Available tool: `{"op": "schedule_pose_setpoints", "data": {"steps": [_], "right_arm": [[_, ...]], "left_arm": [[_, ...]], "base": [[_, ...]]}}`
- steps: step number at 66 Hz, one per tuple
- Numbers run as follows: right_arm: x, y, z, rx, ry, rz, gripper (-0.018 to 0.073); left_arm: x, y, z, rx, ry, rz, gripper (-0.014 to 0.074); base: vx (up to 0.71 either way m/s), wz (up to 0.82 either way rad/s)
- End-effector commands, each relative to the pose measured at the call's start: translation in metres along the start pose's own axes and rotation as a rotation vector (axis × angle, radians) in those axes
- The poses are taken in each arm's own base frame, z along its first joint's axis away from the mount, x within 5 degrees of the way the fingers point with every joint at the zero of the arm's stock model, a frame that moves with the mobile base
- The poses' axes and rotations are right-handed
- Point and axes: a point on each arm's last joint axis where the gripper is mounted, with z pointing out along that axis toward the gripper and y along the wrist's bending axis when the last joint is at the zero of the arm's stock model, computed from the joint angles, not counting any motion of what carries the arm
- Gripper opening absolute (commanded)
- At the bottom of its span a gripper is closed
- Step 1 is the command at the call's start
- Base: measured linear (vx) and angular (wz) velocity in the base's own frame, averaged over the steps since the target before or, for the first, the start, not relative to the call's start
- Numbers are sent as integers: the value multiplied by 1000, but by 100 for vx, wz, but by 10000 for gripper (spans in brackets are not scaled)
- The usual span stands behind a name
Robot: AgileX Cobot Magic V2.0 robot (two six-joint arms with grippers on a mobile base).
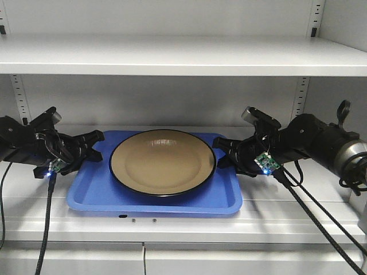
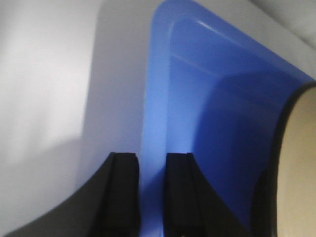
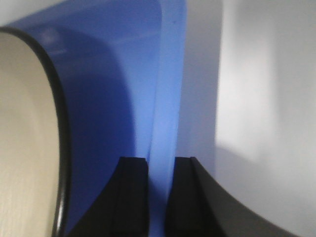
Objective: Place disk in tray to left cabinet
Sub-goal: 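Lower the tray onto the cabinet shelf with both grippers, then open the left gripper and withdraw it from the tray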
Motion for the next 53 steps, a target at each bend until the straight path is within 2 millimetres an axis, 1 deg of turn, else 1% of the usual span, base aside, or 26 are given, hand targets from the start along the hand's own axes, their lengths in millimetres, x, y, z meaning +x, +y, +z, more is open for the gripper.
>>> {"op": "schedule_pose_setpoints", "data": {"steps": [1,9,17,25,34,43,53], "right_arm": [[-25,25,-37,-53,-172,-40,233],[-26,23,-37,-37,-181,-59,322],[-28,23,-38,-35,-201,-60,375],[-30,23,-38,-24,-223,-75,380],[-34,18,-39,30,-265,-136,380],[-34,15,-39,63,-264,-168,380],[-34,15,-39,70,-258,-176,380]], "left_arm": [[-23,-28,-32,67,-162,31,321],[-24,-28,-32,62,-168,50,348],[-26,-28,-33,60,-188,48,349],[-27,-27,-32,57,-202,47,349],[-29,-24,-30,33,-227,78,349],[-29,-21,-31,-2,-226,131,349],[-28,-20,-30,-6,-218,135,349]], "base": [[0,0],[0,0],[0,0],[0,0],[0,0],[0,0],[0,0]]}}
